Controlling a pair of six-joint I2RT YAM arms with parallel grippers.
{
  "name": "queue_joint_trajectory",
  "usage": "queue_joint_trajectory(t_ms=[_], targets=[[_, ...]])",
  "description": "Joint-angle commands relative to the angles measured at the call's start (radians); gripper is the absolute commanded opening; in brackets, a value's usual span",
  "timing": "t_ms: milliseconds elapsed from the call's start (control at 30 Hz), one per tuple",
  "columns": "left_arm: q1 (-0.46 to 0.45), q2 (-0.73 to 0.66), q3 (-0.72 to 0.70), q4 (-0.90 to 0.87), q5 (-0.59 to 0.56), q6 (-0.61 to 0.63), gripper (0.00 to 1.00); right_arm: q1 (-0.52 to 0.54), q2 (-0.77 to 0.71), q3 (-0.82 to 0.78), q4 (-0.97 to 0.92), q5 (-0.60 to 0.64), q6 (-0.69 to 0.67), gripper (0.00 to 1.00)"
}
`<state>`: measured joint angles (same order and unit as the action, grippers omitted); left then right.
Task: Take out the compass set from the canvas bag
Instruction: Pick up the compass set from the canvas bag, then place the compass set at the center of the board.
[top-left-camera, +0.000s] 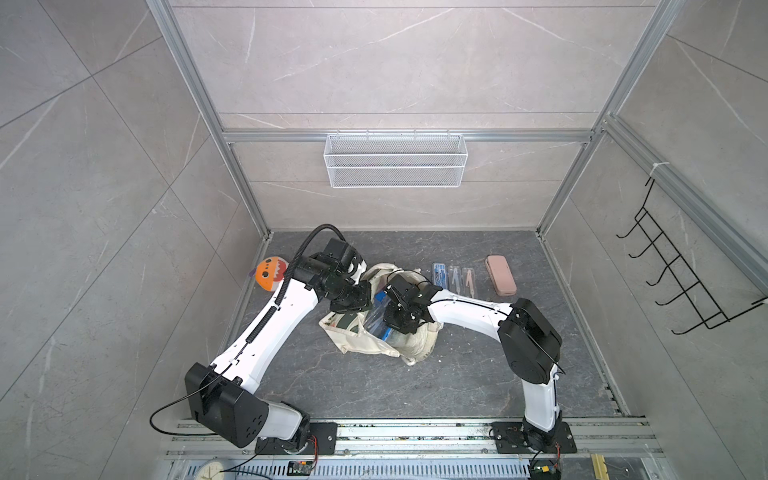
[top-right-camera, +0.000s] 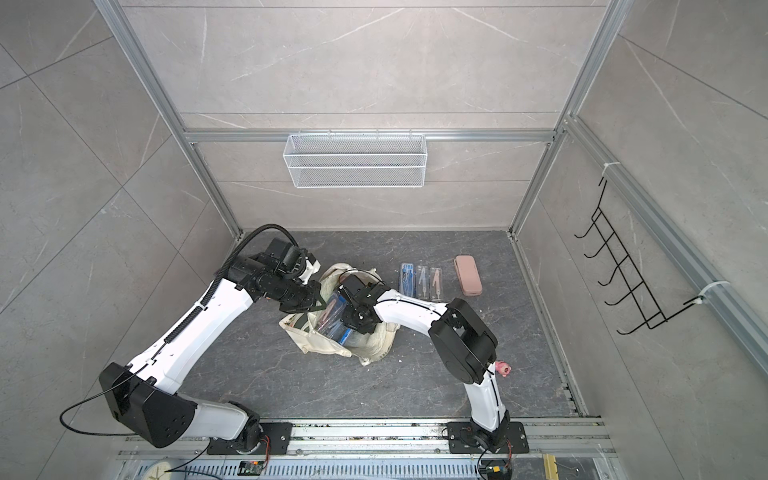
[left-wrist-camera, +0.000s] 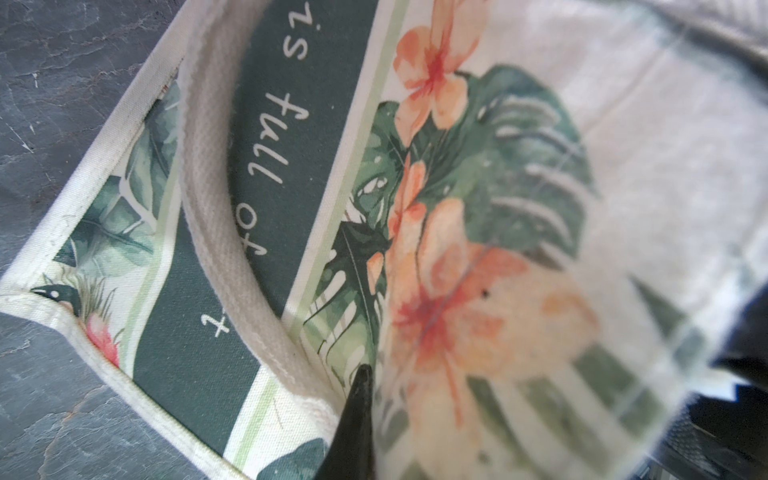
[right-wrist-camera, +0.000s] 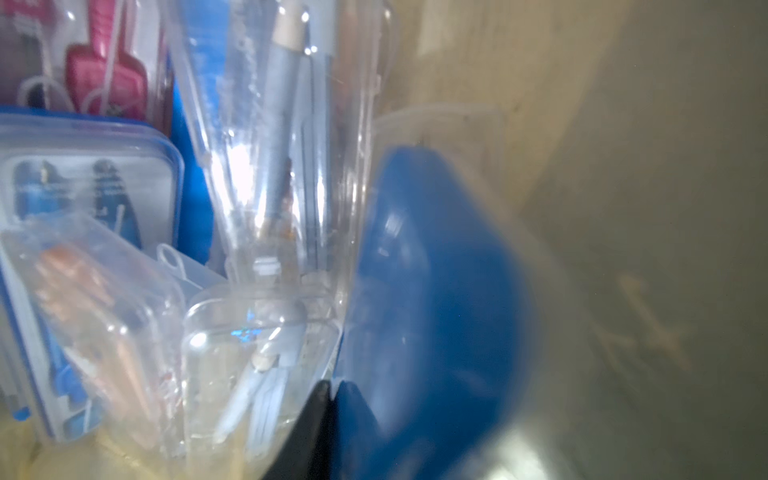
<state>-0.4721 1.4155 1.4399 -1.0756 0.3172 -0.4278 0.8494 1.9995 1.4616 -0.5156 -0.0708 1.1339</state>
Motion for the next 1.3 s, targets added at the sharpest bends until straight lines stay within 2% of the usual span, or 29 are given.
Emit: queue_joint_trajectory(t_ms=[0,300,700,867,1033,1100,1267], targets=[[0.002,0.006,0.04,-0.008,0.015,-0.009,0.0,-0.014,-0.044,-0.005,-0.061,0.04,-0.022,0.2],[0.001,0.011,0.041,0.012,0.0,-0.018,0.0,-0.01,-0.179,0.065,-0.133,0.009,-0.204,0.11],[0.001,0.034,0.044,0.039,-0.018,-0.028,0.0,-0.033,-0.398,0.075,-0.304,-0.041,-0.477,0.09],[0.001,0.034,0.047,0.04,-0.025,-0.027,0.0,-0.117,-0.521,0.027,-0.321,-0.077,-0.54,0.09],[0.001,0.028,0.057,0.038,-0.027,-0.024,0.0,-0.247,-0.612,-0.024,-0.373,-0.094,-0.627,0.09],[0.001,0.028,0.061,0.038,-0.027,-0.023,0.0,-0.301,-0.612,-0.035,-0.408,-0.093,-0.661,0.09],[0.001,0.018,0.058,0.042,-0.027,-0.022,0.0,-0.414,-0.535,-0.061,-0.532,0.008,-0.702,0.09]])
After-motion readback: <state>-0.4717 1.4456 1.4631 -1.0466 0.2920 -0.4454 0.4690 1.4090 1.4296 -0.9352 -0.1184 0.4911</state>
